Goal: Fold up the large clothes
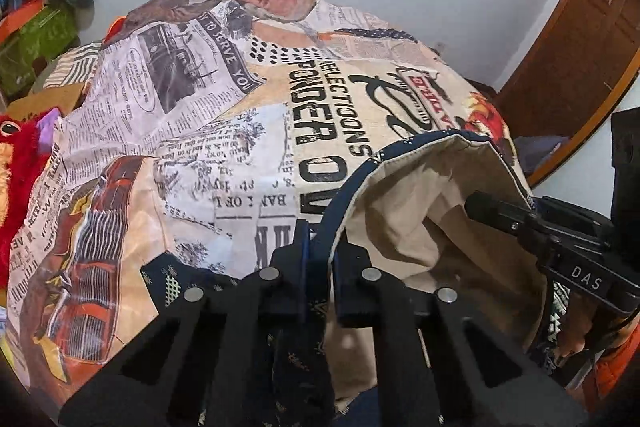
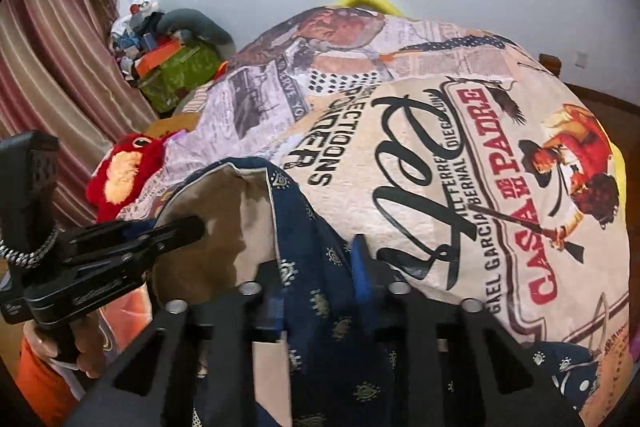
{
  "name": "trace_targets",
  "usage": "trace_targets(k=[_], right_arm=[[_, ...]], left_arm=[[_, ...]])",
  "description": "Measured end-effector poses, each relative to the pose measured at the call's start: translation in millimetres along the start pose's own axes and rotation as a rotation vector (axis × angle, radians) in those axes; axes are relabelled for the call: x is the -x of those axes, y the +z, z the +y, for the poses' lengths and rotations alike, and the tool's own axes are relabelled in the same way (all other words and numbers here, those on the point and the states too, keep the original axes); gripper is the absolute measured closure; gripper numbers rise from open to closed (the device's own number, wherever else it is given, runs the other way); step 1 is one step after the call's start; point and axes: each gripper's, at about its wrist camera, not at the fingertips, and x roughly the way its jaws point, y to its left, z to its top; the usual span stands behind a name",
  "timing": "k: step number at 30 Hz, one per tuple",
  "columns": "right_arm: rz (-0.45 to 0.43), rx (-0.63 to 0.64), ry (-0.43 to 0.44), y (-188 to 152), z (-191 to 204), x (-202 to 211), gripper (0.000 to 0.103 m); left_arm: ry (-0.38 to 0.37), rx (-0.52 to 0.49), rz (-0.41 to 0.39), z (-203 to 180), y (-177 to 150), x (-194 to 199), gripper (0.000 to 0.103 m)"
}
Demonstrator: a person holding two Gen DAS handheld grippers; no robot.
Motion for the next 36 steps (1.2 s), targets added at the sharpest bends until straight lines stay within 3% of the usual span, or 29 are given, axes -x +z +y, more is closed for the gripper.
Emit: trace_targets(k=[3, 11, 21, 26, 36], right_arm=[[-0.010, 0.015, 0.017, -7.8, 6.4, 13.1, 0.092], [-0.044, 0.088, 0.043, -41.1, 32.4, 77.8, 0.093], [-0.013, 0.170, 0.057, -122.6, 74.1, 140.0, 0.093], [0.040, 0.160, 0.075, -165.7, 88.4, 144.9, 0.093], [0.218, 0.150, -0.001, -224.7, 86.8, 130.8, 0.092]], left_arm=[[-0.042, -0.007, -0.004, -6.0, -8.5, 19.4, 0.096], [-0.023, -0.141, -0.024, -34.5, -53.0, 84.1, 0.096], [0.000, -0.190, 0.043, -43.0, -132.3, 122.7, 0.096], [0.024, -0.192, 0.108, -41.2, -177.0, 121.3, 0.095], [0.037, -0.161, 0.208, -22.0, -244.6, 117.8, 0.090]])
